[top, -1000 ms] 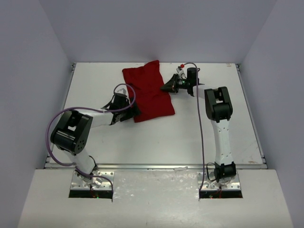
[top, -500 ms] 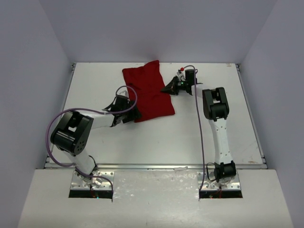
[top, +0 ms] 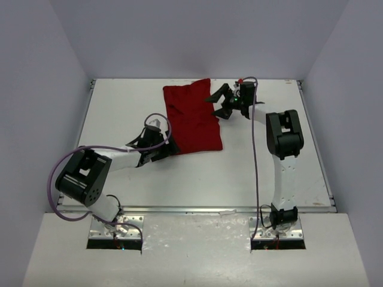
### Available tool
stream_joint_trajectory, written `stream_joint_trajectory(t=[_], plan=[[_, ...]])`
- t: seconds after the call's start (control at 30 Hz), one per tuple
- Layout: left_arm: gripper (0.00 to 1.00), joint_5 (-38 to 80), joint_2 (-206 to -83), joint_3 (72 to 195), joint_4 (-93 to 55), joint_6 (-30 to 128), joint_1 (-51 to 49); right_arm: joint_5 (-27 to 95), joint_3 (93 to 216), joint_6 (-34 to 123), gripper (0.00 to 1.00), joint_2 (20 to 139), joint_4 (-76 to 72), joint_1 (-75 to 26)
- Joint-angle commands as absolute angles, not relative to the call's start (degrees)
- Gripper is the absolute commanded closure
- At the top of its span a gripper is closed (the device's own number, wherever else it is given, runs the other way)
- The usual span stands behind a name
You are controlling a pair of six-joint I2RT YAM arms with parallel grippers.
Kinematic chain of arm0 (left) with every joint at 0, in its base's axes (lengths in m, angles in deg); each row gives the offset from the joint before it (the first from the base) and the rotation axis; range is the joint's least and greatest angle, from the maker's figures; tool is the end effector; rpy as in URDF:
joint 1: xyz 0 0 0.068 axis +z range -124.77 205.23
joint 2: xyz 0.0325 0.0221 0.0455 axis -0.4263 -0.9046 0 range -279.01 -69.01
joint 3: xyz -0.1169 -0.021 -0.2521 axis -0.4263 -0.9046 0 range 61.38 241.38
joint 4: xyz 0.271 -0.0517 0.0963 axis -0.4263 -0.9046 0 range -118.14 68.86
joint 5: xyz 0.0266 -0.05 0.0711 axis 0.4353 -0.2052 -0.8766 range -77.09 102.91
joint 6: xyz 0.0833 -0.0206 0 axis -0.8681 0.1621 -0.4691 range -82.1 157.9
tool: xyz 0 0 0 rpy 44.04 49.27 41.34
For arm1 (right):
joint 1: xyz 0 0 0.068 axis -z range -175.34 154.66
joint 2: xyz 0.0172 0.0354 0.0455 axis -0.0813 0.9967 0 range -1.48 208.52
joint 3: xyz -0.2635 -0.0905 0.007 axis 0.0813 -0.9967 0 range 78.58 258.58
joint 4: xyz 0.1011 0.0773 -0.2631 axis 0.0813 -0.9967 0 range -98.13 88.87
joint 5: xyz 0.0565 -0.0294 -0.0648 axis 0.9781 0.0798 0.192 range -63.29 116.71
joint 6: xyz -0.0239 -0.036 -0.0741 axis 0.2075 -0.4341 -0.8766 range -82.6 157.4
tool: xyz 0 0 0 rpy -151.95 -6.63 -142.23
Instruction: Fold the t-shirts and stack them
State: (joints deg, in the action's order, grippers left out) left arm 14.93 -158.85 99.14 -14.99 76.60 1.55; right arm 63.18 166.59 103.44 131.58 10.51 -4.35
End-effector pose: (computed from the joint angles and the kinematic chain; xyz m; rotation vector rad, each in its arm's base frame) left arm 0.3114 -0.1396 0.0939 -0.3023 2.4264 -0.5495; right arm 0.5416 0.1315 0.0825 0.7560 2.2652 1.3854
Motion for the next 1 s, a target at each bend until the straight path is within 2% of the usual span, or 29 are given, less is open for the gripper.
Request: stream_joint_trajectory(t=[0.0,0.07,0.13,0.17,0.2,0.23,0.27,0.3,0.37,0.4,0.47,0.73,0.97], plan=[[0.22,15.7,-157.2,98.8,-15.9,73.8,1.2,67.4,165.6,96.4,0.01,121.7,7.3,-3.3],[0.31,16.1,-157.0,99.2,-16.0,73.0,1.2,64.3,162.1,91.3,0.01,115.3,0.7,-3.0],[0.4,16.9,-157.2,99.1,-16.0,72.4,1.4,64.6,153.2,85.8,0.02,110.9,0.3,-3.0],[0.53,17.9,-157.3,98.9,-15.5,72.1,1.5,68.2,149.1,85.3,0.08,106.2,3.0,-2.9],[0.57,19.0,-157.2,98.6,-13.9,71.7,1.5,69.9,141.2,85.5,0.19,104.5,6.8,-3.0],[0.59,20.3,-156.8,97.9,-13.1,71.7,1.5,72.1,138.3,85.6,0.38,103.3,12.5,-3.0],[0.61,21.1,-155.9,97.4,-12.3,71.7,1.5,74.1,136.5,85.7,0.96,102.6,14.0,-3.1],[0.66,21.6,-155.3,97.2,-11.2,71.7,1.4,77.0,134.4,85.4,0.99,102.6,14.6,-3.1],[0.69,21.5,-153.0,97.1,-11.2,71.7,1.4,78.4,133.4,85.4,0.99,103.1,16.6,-3.1],[0.75,21.2,-152.4,97.5,-11.8,71.7,1.5,79.4,133.2,86.0,0.99,104.2,17.5,-3.1],[0.79,19.5,-151.3,98.4,-13.2,71.7,1.5,80.5,133.4,86.6,0.99,105.6,18.9,-3.2],[0.73,22.5,-151.9,100.3,-11.6,73.3,1.5,74.8,135.4,82.9,0.99,115.1,12.9,-3.3],[0.82,19.0,-162.9,103.0,-13.3,77.4,1.4,68.5,129.6,83.6,0.99,114.3,10.8,-3.3]])
